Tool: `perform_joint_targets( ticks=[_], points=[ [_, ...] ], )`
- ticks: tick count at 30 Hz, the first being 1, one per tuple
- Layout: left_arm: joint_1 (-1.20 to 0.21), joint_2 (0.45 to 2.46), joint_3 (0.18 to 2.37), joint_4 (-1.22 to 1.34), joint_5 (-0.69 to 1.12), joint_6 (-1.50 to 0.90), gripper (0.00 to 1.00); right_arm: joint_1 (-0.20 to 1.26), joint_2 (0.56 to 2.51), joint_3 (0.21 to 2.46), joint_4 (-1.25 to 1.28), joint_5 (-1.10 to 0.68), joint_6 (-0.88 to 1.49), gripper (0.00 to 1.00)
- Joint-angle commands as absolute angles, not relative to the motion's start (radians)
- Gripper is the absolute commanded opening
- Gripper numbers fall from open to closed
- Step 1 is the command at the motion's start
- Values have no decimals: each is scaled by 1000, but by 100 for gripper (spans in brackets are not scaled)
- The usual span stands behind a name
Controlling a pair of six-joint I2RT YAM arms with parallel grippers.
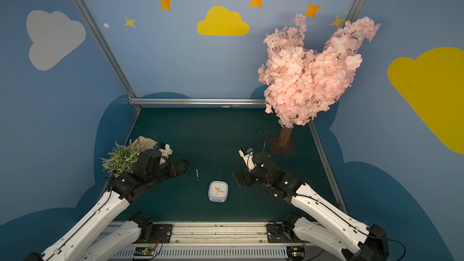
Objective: Remove the battery from the alarm
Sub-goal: Reset both arms
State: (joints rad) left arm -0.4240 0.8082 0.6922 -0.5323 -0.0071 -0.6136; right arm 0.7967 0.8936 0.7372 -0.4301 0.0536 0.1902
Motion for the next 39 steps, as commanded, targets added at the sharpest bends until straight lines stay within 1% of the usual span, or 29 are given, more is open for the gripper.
perform_joint_targets(
  ticks=[1, 3, 7, 11, 13, 17, 18, 21, 23, 27, 29, 32, 33, 36, 39],
  points=[
    [-412, 787, 699, -488, -100, -499, 100, 738, 828, 707, -434, 278, 117, 98],
    [-407, 777, 677, -436, -100, -442, 100, 702, 786, 679, -393, 327, 87, 98],
    [-383, 747, 595, -331, -174, -353, 100, 614, 690, 571, -241, 320, 7, 98],
    [-349, 711, 485, -201, -222, -235, 100, 503, 656, 474, -83, 329, -51, 98],
    [-317, 694, 434, -144, -231, -192, 100, 432, 662, 423, 2, 321, -62, 98],
    [-243, 660, 329, 10, -166, -150, 100, 266, 709, 332, 172, 254, -26, 98],
    [-229, 658, 332, 5, -174, -146, 100, 220, 730, 316, 208, 237, -8, 98],
    [-167, 686, 310, 89, -157, -147, 100, 114, 804, 299, 265, 190, 73, 98],
    [-134, 735, 310, 136, -154, -137, 100, 68, 858, 302, 289, 147, 58, 98],
    [-91, 871, 287, 277, -150, -104, 100, 31, 961, 289, 431, 109, 58, 98],
    [-61, 975, 277, 372, -132, -90, 100, 30, 1020, 278, 526, 105, 51, 98],
    [-19, 1121, 307, 445, -103, -66, 100, 33, 1119, 284, 627, 61, -3, 98],
    [-11, 1146, 327, 437, -74, -44, 100, 39, 1145, 293, 642, 56, -18, 98],
    [4, 1200, 327, 535, -37, -40, 100, 57, 1236, 312, 679, 56, -44, 98],
    [20, 1248, 333, 606, -3, -29, 100, 87, 1365, 308, 808, 66, -75, 98]
  ],
)
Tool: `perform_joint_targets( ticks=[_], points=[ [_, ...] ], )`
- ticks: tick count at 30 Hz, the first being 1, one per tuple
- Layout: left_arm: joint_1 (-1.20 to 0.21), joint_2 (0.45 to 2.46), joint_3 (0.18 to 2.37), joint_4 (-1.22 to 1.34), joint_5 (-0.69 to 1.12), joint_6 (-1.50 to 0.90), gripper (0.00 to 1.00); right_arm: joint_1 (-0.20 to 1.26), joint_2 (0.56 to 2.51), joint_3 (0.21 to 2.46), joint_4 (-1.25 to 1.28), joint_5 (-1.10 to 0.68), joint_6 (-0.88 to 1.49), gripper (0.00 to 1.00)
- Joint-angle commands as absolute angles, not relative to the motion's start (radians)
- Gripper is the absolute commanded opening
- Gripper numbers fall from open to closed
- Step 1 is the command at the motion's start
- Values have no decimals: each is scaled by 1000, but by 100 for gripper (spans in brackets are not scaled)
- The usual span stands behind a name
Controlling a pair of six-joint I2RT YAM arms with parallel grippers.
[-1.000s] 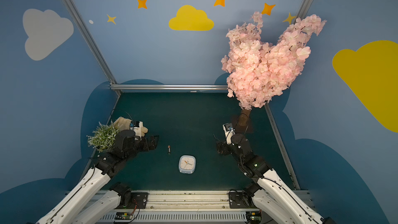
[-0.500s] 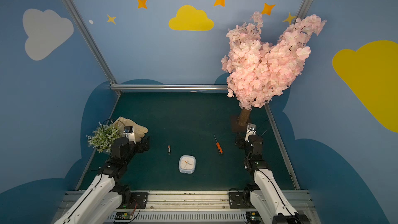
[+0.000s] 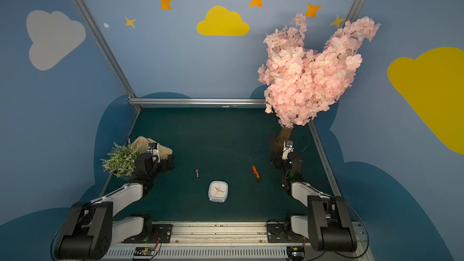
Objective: Remove the battery from the alarm
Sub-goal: Reset both arms
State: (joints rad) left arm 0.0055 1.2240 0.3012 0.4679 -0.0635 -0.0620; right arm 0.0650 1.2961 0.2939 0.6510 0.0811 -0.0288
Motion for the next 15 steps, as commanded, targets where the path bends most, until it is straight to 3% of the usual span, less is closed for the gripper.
perform_joint_targets(
  ticks=[1, 4, 7, 10, 12, 15],
  points=[
    [25, 1266, 334, 636, 22, -23, 100, 105, 1406, 307, 844, 74, -96, 98],
    [41, 1318, 351, 679, 88, -14, 100, 124, 1464, 333, 871, 97, -111, 98],
    [54, 1371, 380, 698, 155, 7, 100, 121, 1457, 398, 726, 109, -91, 98],
    [56, 1488, 374, 831, 118, -7, 100, 93, 1470, 446, 641, 59, -80, 98],
    [57, 1520, 428, 746, 152, 15, 100, 88, 1470, 452, 631, 49, -79, 98],
    [59, 1544, 410, 814, 131, 2, 100, 85, 1471, 453, 631, 44, -76, 98]
  ],
)
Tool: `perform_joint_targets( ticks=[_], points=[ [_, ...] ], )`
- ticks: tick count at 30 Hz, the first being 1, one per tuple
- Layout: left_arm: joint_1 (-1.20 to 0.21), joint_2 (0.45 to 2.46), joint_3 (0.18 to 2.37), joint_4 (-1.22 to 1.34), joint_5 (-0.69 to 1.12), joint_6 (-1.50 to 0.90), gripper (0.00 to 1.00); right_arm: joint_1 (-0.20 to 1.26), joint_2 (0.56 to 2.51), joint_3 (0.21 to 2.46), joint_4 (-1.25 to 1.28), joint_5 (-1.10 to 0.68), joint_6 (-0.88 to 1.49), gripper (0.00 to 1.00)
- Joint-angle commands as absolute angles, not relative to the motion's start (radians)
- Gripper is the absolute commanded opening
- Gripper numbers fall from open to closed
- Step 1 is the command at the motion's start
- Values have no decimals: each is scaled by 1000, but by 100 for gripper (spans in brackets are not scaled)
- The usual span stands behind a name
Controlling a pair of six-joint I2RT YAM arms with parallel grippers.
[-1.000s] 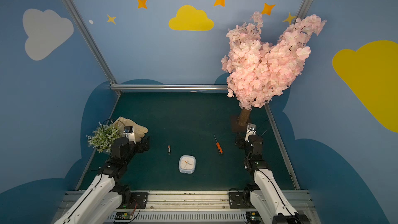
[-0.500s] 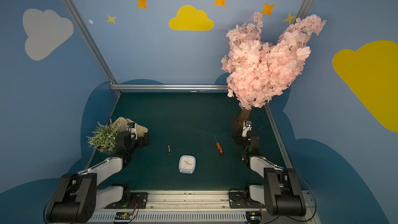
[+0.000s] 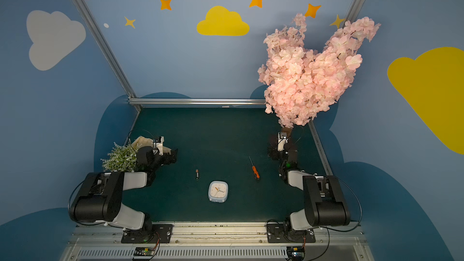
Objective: Remove the battery from the alarm
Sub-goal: Reset both arms
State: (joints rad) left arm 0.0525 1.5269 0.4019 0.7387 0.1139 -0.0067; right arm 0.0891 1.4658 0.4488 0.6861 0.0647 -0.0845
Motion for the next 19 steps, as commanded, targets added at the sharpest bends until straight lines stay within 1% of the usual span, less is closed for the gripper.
perform_joint_targets(
  ticks=[1, 3, 19],
  points=[
    [59, 1549, 396, 838, 130, 0, 100, 84, 1471, 453, 630, 42, -75, 98],
    [60, 1539, 402, 806, 126, 0, 100, 79, 1473, 459, 621, 34, -72, 98],
    [60, 1537, 401, 812, 124, 0, 100, 74, 1474, 462, 613, 26, -71, 98]
  ],
)
